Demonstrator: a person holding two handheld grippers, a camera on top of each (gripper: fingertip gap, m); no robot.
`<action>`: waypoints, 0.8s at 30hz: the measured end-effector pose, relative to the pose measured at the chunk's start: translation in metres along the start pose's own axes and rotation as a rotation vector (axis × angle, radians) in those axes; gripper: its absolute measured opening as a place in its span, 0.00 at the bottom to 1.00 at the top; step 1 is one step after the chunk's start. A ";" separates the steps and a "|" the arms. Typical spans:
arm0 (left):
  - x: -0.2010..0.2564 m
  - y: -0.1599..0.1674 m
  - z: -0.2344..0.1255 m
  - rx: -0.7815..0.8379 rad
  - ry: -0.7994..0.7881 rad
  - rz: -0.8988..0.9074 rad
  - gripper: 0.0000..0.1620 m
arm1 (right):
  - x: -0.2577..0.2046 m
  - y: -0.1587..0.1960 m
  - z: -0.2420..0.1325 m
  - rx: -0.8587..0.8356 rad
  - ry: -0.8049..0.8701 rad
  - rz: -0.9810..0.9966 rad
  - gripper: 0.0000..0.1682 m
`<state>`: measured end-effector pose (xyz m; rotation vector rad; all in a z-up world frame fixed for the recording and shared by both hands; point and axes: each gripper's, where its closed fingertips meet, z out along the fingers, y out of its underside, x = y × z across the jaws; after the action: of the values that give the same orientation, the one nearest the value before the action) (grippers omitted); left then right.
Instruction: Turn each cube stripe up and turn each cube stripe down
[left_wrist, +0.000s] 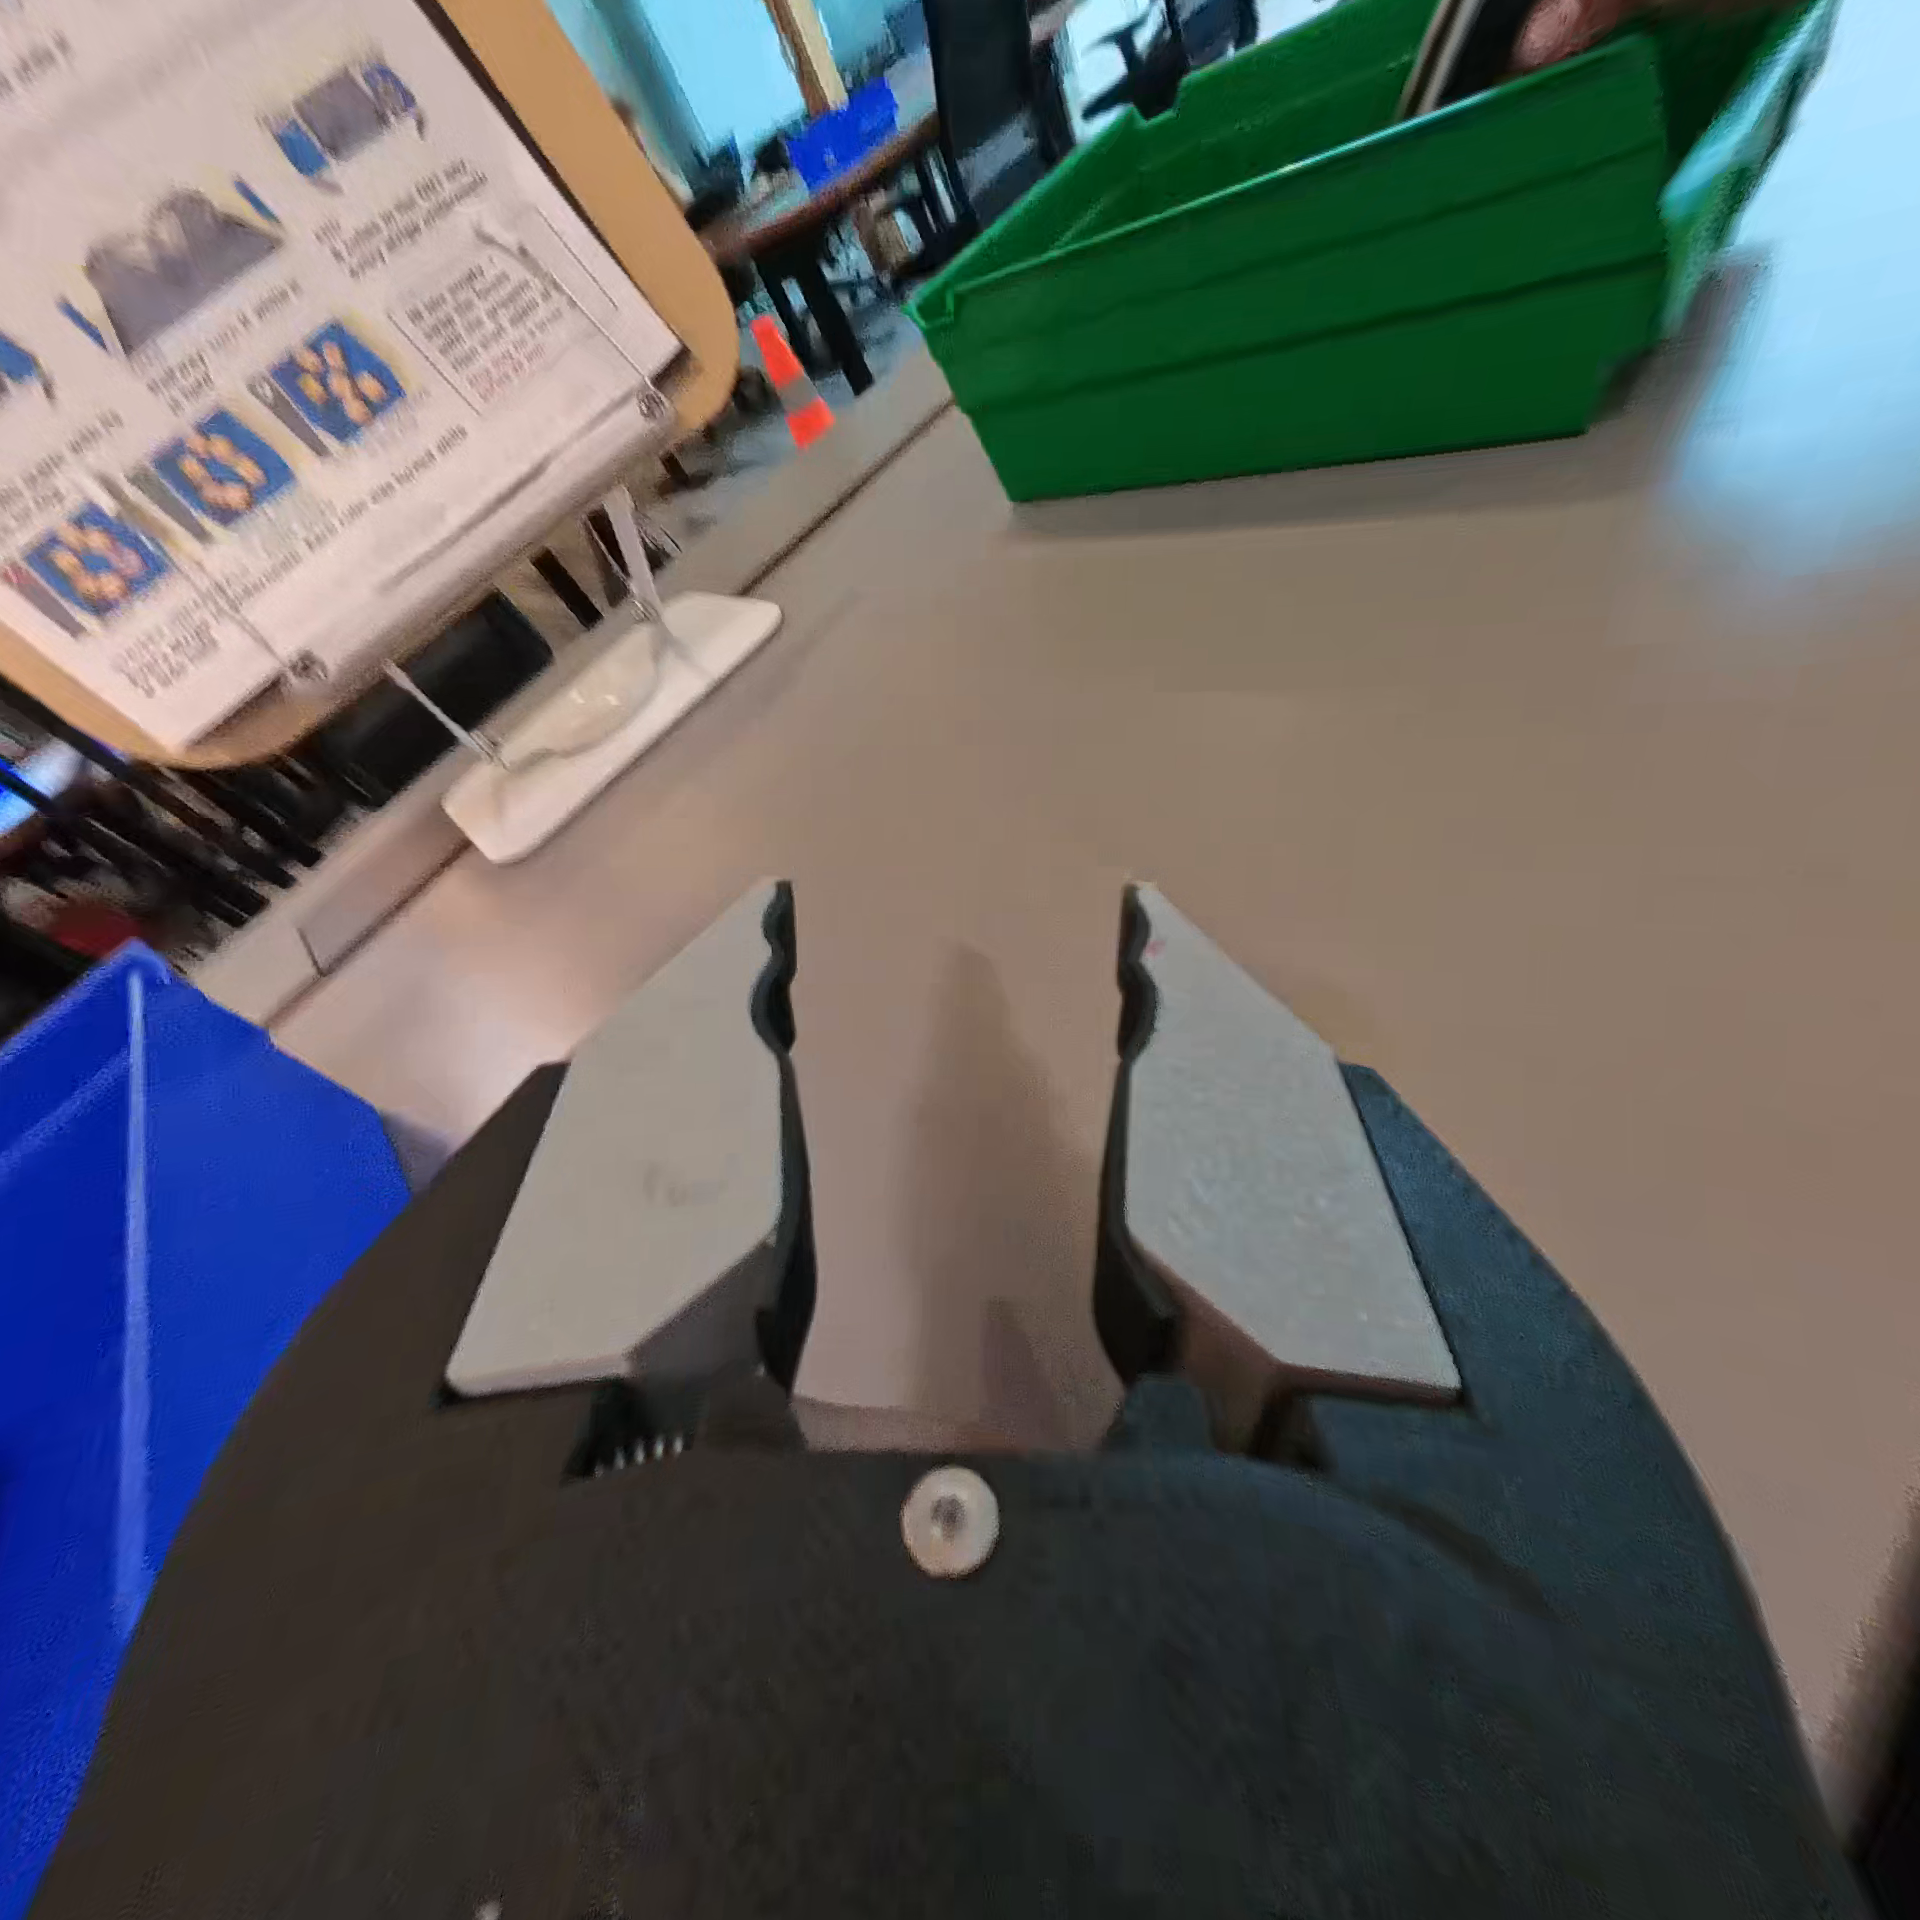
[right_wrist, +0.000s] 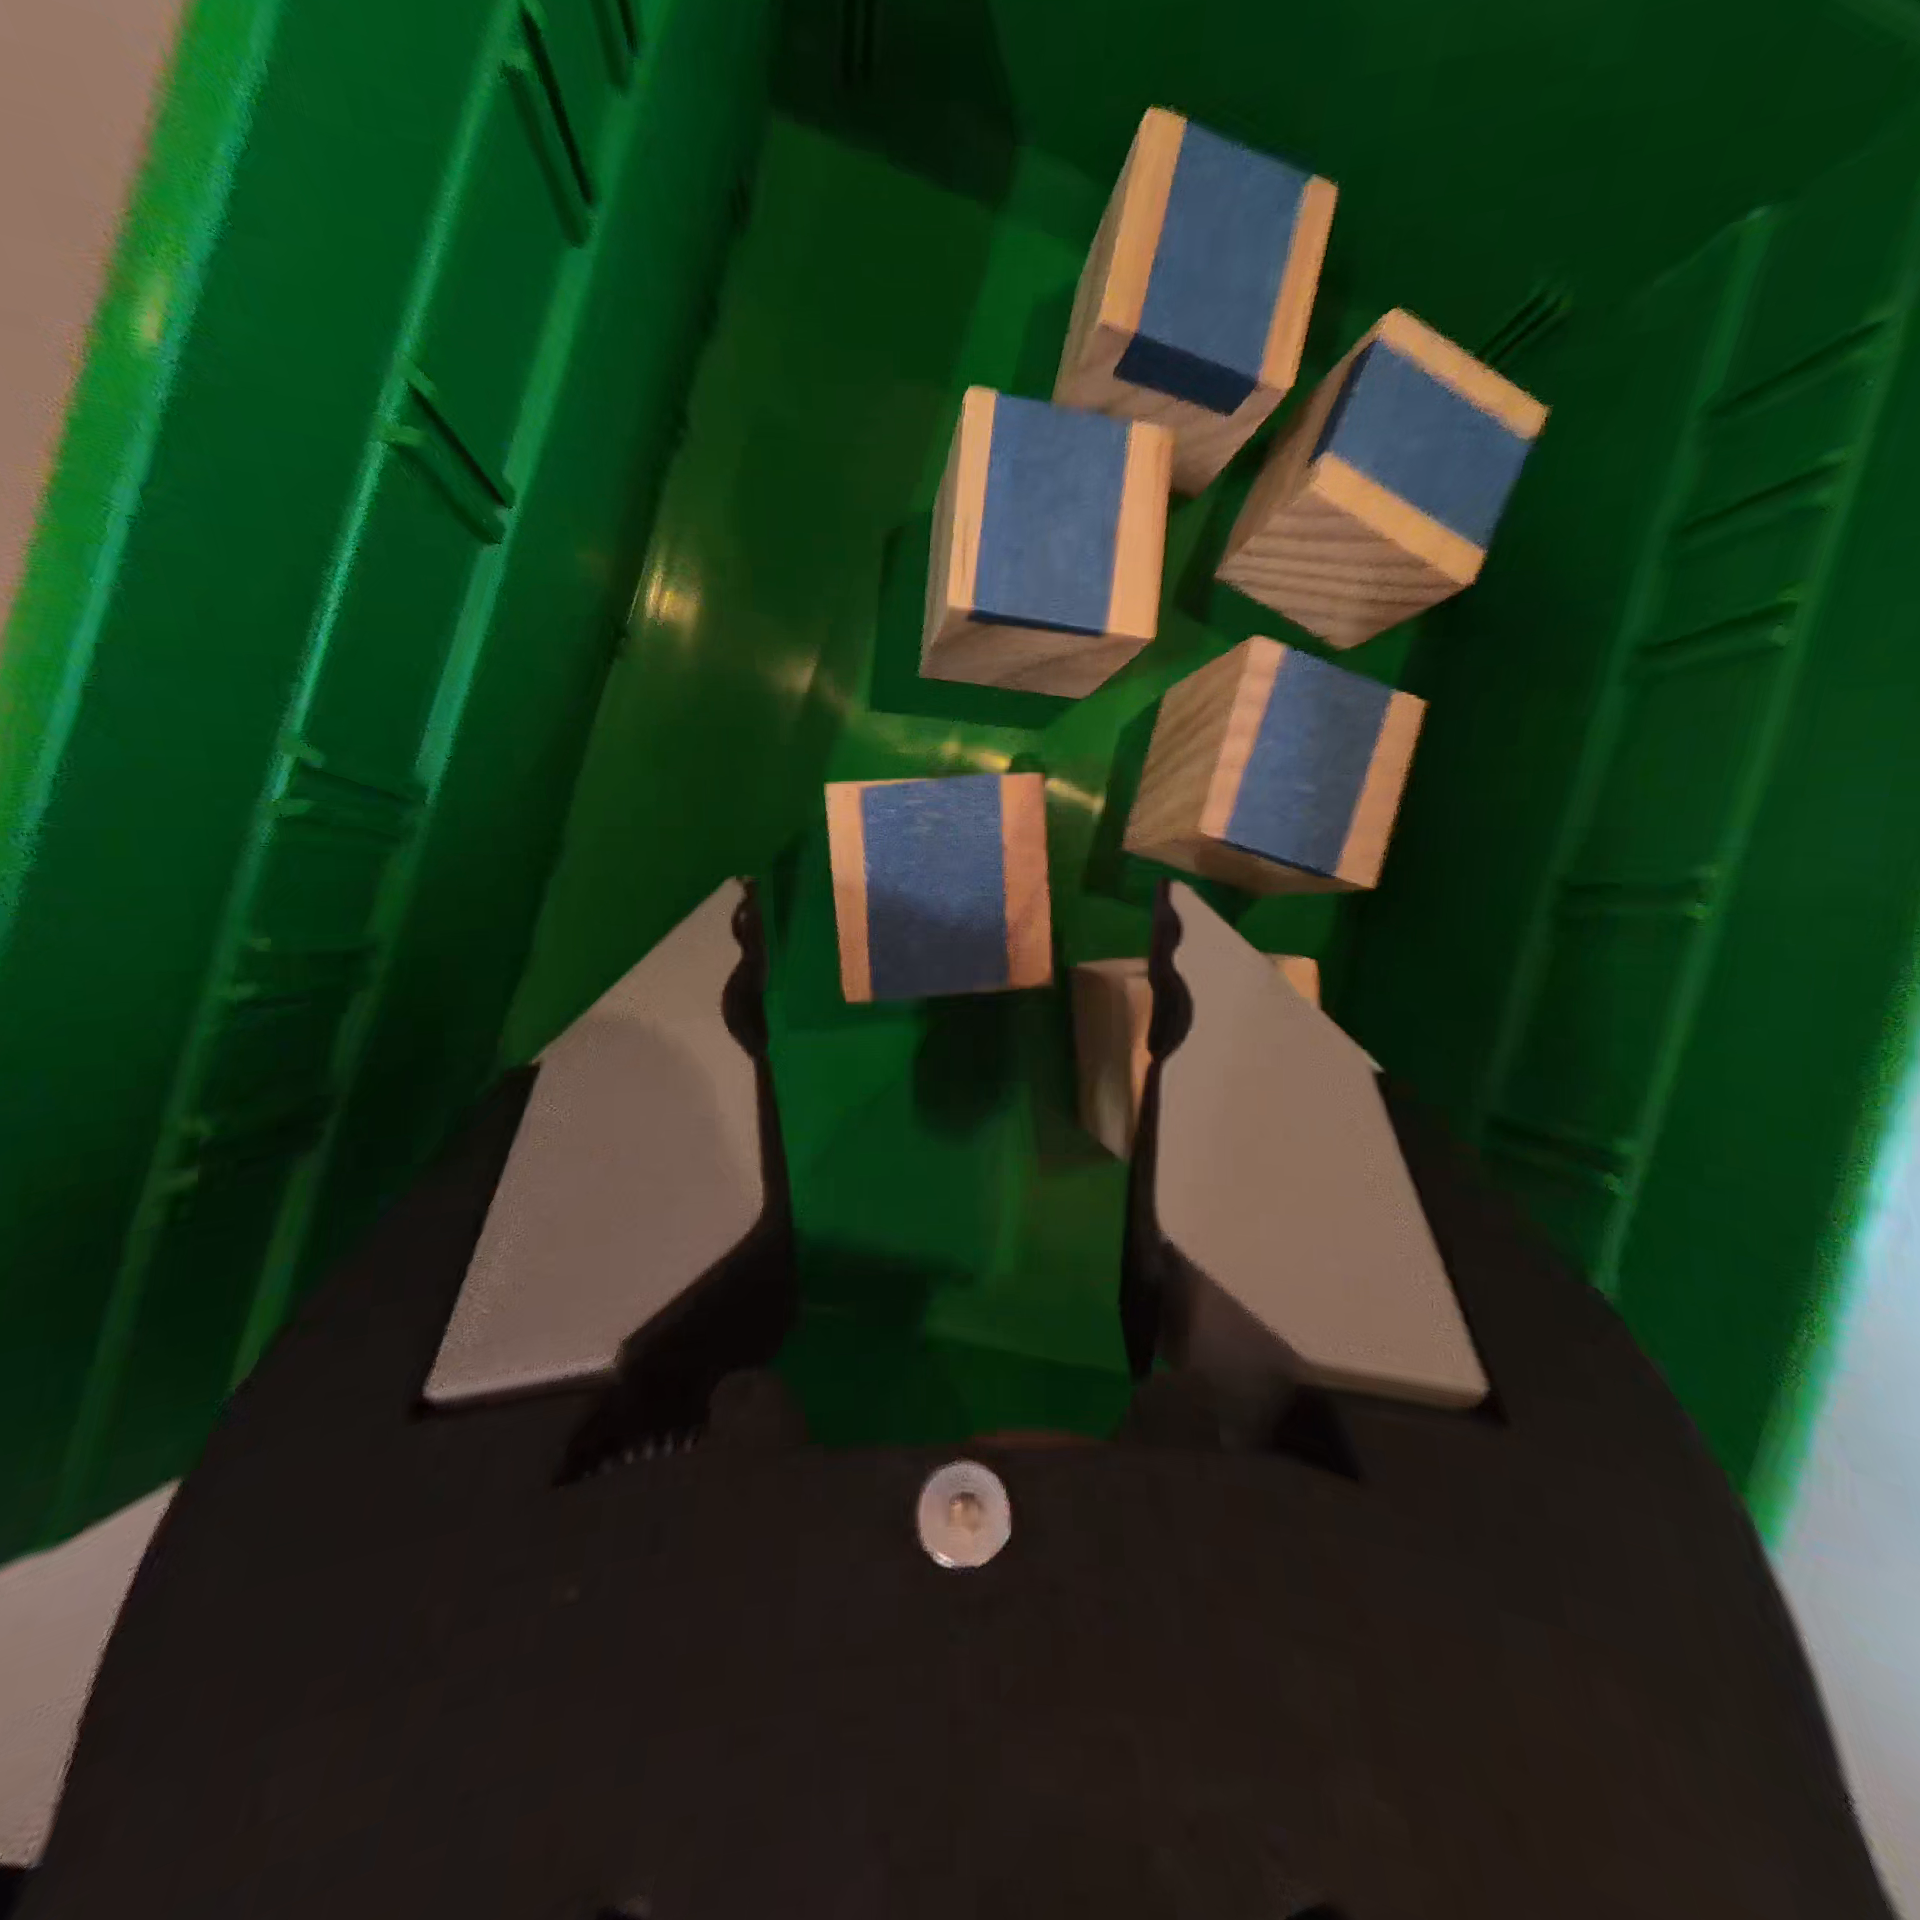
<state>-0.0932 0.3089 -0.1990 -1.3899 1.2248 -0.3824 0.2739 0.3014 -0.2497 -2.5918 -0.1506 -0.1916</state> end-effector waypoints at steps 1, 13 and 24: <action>0.007 -0.003 -0.017 -0.024 0.022 -0.027 0.38 | 0.004 -0.004 -0.011 0.050 0.024 -0.003 0.44; -0.106 0.058 -0.117 -0.197 -0.443 -0.288 0.42 | -0.091 -0.004 -0.098 0.550 -0.090 -0.059 0.61; -0.153 0.098 -0.091 -0.310 -0.496 -0.347 0.02 | -0.118 -0.008 -0.046 0.380 -0.010 -0.079 0.12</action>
<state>-0.2701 0.4093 -0.1961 -1.8377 0.6510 -0.0692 0.1515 0.2760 -0.2267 -2.2111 -0.2656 -0.1606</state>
